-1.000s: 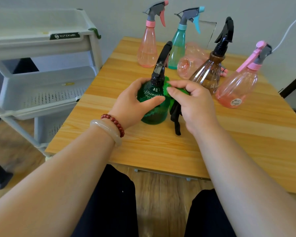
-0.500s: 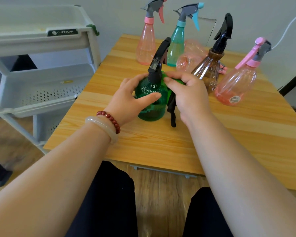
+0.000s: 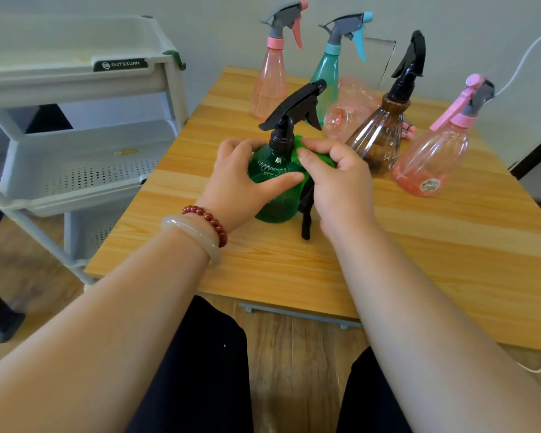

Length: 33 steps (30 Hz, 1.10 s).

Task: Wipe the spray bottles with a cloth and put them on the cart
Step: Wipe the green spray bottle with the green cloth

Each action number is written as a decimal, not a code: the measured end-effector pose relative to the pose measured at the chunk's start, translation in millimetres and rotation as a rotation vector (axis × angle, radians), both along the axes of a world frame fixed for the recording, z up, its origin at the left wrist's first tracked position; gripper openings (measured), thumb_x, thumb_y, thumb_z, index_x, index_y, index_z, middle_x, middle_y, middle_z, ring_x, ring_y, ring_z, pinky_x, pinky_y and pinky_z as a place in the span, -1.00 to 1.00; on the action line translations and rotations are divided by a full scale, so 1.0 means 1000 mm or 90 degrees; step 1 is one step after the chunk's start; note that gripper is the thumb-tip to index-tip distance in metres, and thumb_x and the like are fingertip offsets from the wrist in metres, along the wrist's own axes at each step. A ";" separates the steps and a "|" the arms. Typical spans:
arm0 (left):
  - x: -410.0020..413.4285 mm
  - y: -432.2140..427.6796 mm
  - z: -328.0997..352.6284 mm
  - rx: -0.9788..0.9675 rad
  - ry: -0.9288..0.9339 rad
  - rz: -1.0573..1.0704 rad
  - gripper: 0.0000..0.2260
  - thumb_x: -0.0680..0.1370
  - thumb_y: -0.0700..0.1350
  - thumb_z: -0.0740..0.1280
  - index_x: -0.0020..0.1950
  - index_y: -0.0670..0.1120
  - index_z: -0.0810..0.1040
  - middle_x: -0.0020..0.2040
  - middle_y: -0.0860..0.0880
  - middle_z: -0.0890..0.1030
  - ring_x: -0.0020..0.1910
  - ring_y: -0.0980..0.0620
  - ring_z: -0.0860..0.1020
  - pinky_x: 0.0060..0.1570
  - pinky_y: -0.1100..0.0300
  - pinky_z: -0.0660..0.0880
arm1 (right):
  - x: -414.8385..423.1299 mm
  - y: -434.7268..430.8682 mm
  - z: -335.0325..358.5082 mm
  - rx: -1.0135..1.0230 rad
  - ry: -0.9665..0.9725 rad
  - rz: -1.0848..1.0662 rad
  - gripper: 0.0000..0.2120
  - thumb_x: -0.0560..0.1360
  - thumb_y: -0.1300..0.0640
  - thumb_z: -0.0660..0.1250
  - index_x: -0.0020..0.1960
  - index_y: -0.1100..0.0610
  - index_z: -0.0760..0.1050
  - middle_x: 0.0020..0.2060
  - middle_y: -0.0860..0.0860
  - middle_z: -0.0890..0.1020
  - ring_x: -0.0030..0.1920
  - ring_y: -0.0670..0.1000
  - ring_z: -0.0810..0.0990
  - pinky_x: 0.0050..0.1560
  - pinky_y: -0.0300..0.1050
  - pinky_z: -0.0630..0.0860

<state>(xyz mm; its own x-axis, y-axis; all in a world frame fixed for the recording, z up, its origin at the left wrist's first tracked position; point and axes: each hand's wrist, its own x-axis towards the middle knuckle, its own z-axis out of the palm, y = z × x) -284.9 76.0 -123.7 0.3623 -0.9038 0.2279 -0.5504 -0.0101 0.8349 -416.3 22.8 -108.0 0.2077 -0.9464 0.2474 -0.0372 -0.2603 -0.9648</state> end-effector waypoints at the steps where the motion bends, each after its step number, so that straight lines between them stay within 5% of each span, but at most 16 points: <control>1: -0.001 0.001 0.000 -0.004 -0.010 0.008 -0.40 0.43 0.18 0.47 0.40 -0.01 0.41 0.24 0.07 0.34 0.19 0.17 0.39 0.18 0.35 0.36 | -0.002 0.003 -0.003 -0.007 -0.006 0.017 -0.85 0.53 0.18 0.41 -0.09 -0.09 0.61 -0.13 -0.27 0.65 -0.05 -0.36 0.58 -0.07 -0.49 0.46; 4: 0.001 0.004 -0.002 -0.016 0.008 -0.001 -0.40 0.44 0.15 0.47 0.42 0.02 0.40 0.20 0.07 0.39 0.12 0.19 0.42 0.06 0.48 0.36 | -0.007 0.007 -0.006 -0.025 -0.011 0.051 -0.83 0.52 0.20 0.42 -0.08 -0.08 0.62 -0.11 -0.25 0.66 -0.02 -0.35 0.59 -0.08 -0.52 0.45; 8: 0.007 0.004 0.000 -0.011 0.056 -0.030 -0.38 0.44 0.10 0.50 0.43 0.04 0.35 0.24 0.08 0.50 0.21 0.15 0.50 0.22 0.19 0.50 | 0.000 -0.005 -0.001 0.064 -0.057 0.013 -0.87 0.52 0.18 0.42 -0.07 -0.05 0.63 -0.14 -0.23 0.67 -0.11 -0.34 0.62 -0.14 -0.45 0.50; 13: 0.010 0.006 0.001 -0.014 0.110 -0.048 -0.54 0.50 0.02 0.46 0.34 0.06 0.38 0.15 0.19 0.55 0.14 0.26 0.54 0.20 0.18 0.55 | -0.001 0.006 -0.011 0.052 -0.095 0.065 -0.81 0.50 0.26 0.43 -0.08 -0.03 0.65 -0.10 -0.20 0.69 0.05 -0.25 0.62 0.09 -0.31 0.54; 16: 0.009 0.006 0.000 -0.026 0.126 -0.047 -0.56 0.51 0.01 0.45 0.33 0.09 0.39 0.15 0.20 0.55 0.14 0.27 0.55 0.14 0.23 0.56 | 0.000 0.005 -0.015 0.072 -0.109 0.053 -0.80 0.49 0.23 0.44 -0.08 -0.09 0.65 -0.01 -0.14 0.70 0.13 -0.15 0.63 0.22 -0.09 0.55; 19: 0.008 0.007 0.001 -0.030 0.129 -0.043 -0.54 0.52 0.02 0.45 0.37 0.09 0.39 0.14 0.22 0.53 0.13 0.25 0.56 0.07 0.29 0.56 | 0.007 -0.001 -0.012 0.164 -0.164 0.043 -0.83 0.52 0.22 0.42 -0.04 -0.04 0.65 -0.03 -0.03 0.72 0.06 0.01 0.69 0.13 0.09 0.62; 24: 0.009 0.007 0.000 -0.027 0.139 -0.058 -0.56 0.54 0.00 0.42 0.38 0.09 0.38 0.15 0.20 0.55 0.09 0.16 0.61 0.07 0.20 0.61 | -0.002 0.004 -0.014 0.097 -0.120 0.098 -0.80 0.49 0.27 0.43 -0.08 -0.04 0.65 -0.08 -0.19 0.70 0.05 -0.22 0.63 0.07 -0.26 0.57; 28: 0.010 0.003 -0.003 -0.027 0.112 -0.041 -0.50 0.53 0.01 0.42 0.45 0.05 0.37 0.33 0.05 0.44 0.25 0.12 0.50 0.15 0.25 0.54 | 0.001 -0.008 -0.007 0.163 -0.166 0.106 -0.83 0.53 0.28 0.38 -0.03 0.02 0.64 -0.13 -0.07 0.73 -0.03 -0.06 0.70 -0.05 -0.12 0.64; 31: 0.011 0.002 -0.002 -0.026 0.097 -0.033 -0.51 0.53 0.00 0.42 0.44 0.09 0.38 0.32 0.04 0.40 0.18 0.20 0.46 0.04 0.43 0.49 | 0.007 -0.010 -0.007 0.212 -0.199 0.096 -0.86 0.54 0.26 0.37 -0.02 0.04 0.63 -0.16 -0.03 0.73 -0.06 0.00 0.71 -0.08 -0.05 0.65; 33: 0.013 0.003 -0.002 -0.031 0.116 -0.043 -0.55 0.54 -0.01 0.43 0.39 0.14 0.39 0.31 0.06 0.45 0.19 0.22 0.48 0.11 0.36 0.49 | 0.003 -0.006 -0.013 0.215 -0.205 0.104 -0.84 0.53 0.27 0.38 -0.01 0.04 0.63 -0.11 -0.04 0.73 -0.04 -0.02 0.71 -0.07 -0.05 0.65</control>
<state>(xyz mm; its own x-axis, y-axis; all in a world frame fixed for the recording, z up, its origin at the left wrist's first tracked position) -271.6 79.1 -125.8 0.3401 -0.9170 0.2084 -0.3882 0.0650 0.9193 -412.9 17.0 -121.1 0.3237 -0.9461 0.0085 0.2917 0.0913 -0.9521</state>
